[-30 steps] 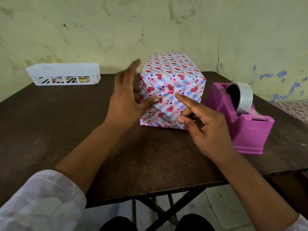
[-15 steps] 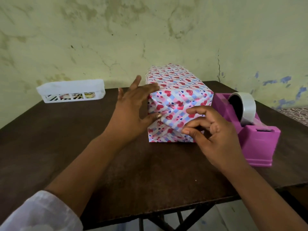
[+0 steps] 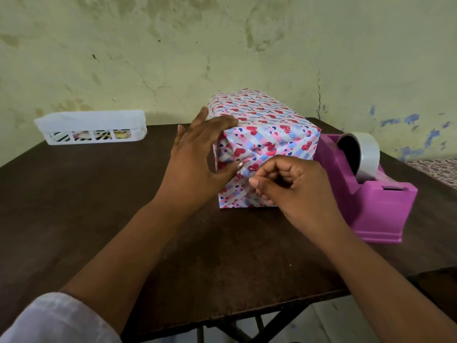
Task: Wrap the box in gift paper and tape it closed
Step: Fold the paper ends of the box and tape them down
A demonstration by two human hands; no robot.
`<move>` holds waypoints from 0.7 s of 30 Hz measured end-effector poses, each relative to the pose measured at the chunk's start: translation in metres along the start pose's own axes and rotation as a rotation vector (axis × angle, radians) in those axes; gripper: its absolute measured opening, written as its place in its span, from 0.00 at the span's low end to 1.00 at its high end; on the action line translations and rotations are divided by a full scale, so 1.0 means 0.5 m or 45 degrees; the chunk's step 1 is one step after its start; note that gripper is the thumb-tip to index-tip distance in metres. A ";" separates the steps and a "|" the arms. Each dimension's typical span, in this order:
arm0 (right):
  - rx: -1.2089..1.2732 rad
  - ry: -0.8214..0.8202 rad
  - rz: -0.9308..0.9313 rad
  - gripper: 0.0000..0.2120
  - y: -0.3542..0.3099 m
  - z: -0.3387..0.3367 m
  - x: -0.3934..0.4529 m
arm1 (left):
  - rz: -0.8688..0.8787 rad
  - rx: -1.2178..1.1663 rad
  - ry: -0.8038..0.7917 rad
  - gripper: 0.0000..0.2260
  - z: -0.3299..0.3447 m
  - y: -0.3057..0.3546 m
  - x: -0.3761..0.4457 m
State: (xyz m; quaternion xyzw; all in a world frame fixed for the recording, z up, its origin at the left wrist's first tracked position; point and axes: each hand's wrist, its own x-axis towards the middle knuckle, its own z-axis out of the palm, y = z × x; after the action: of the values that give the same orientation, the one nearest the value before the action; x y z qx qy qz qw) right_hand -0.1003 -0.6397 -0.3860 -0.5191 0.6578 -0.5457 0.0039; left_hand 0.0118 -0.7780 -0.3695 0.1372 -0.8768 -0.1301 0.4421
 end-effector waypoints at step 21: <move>-0.805 0.168 -0.136 0.07 -0.035 0.048 0.014 | 0.107 -0.076 -0.180 0.30 -0.024 -0.013 0.003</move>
State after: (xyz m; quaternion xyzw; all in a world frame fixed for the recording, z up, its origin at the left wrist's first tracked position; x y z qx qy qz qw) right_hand -0.0779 -0.6595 -0.3793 -0.4918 0.7654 -0.3464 -0.2287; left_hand 0.0217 -0.7856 -0.3637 0.0775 -0.9065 -0.1470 0.3880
